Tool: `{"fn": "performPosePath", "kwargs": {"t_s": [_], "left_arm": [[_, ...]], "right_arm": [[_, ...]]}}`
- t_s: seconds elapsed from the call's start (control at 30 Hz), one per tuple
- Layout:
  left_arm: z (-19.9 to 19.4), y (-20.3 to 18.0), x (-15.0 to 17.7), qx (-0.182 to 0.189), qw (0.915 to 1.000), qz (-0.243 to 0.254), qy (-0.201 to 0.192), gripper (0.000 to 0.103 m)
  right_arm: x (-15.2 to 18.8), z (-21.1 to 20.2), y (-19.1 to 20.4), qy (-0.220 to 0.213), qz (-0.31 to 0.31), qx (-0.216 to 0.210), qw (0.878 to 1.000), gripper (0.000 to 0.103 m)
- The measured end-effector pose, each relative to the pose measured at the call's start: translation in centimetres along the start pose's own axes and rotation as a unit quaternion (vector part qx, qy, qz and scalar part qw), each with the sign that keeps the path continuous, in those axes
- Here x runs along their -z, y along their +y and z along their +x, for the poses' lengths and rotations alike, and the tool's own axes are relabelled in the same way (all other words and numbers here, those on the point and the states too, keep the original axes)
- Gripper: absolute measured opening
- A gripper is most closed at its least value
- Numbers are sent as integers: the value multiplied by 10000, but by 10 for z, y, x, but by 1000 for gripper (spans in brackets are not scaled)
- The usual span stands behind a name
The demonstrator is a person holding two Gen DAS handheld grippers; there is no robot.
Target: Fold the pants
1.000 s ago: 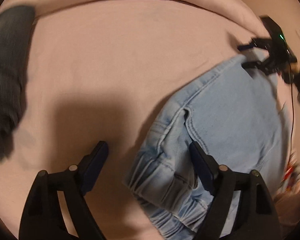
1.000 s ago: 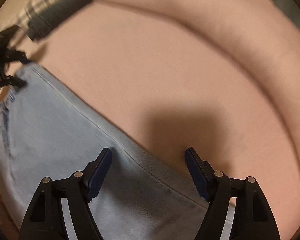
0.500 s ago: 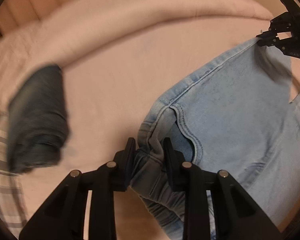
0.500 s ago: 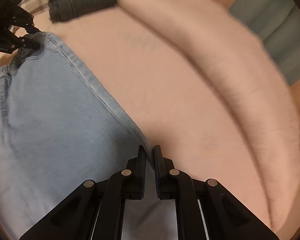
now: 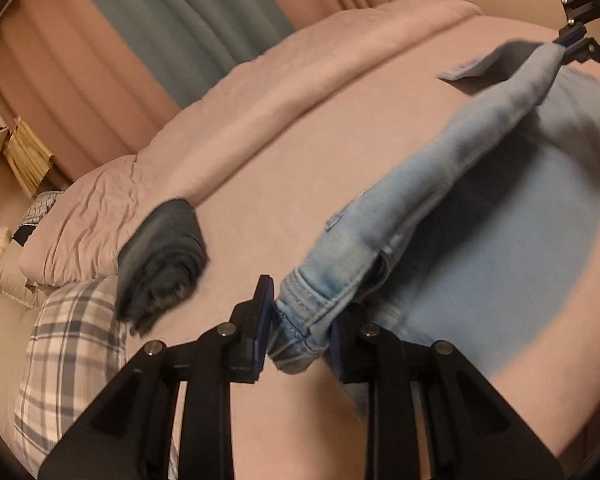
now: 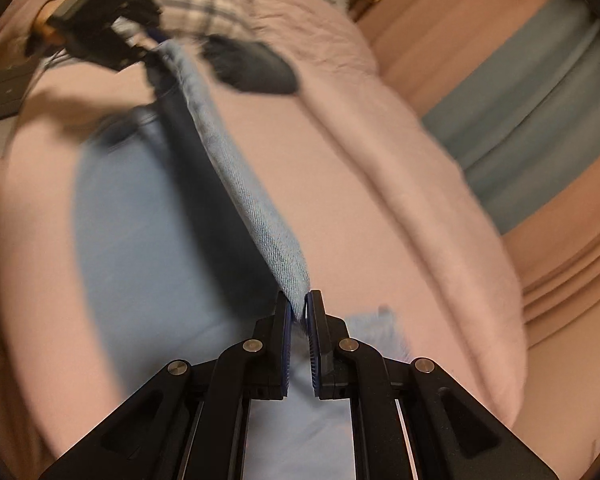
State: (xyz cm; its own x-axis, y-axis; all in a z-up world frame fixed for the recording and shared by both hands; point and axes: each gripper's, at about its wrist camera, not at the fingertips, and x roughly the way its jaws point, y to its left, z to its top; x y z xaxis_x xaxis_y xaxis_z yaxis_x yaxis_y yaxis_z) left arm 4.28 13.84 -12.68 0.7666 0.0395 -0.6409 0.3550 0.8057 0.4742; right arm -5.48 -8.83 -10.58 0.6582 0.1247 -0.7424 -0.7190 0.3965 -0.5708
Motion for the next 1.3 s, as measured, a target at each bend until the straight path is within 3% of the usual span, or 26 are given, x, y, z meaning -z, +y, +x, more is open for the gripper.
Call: {"fn": "performPosePath", "kwargs": {"t_s": [0.1,0.17,0.27,0.4,0.5,0.6,0.7,0.83,1.03,1.3], "left_arm": [[8,-22,16,-185,9980,577,168,26],[25,-16,10,-363,9968,656,291,25],[57,24,-24,-816,9960,222,288,25],[94,87,-83,-1264,9880,-856,229,25],[112,94,-104,-1480,9855,-822,111,27],[132,90,-84,-1343,9895,-469,255,27],[131,76,-50,-1226,9918,-124,330,28],[94,49,-8,-1307,9906,402,74,27],[54,8,41,-1364,9842,1120,-168,28],[52,-18,68,-1081,9811,1606,-48,28]], "right_arm": [[16,15,13,311,10,-195,9993,8],[9,37,-1,358,206,-262,9988,5],[-8,55,-18,276,320,137,9990,4],[-48,84,-91,33,691,889,9936,4],[-76,97,-129,-16,1006,1441,9844,4],[-82,99,-131,-106,976,1283,9869,4],[-63,90,-90,-136,503,930,9943,4],[-33,65,-16,-154,-246,552,9981,4],[1,60,44,297,-970,-52,9948,4],[6,59,47,587,-1203,-494,9898,4]]}}
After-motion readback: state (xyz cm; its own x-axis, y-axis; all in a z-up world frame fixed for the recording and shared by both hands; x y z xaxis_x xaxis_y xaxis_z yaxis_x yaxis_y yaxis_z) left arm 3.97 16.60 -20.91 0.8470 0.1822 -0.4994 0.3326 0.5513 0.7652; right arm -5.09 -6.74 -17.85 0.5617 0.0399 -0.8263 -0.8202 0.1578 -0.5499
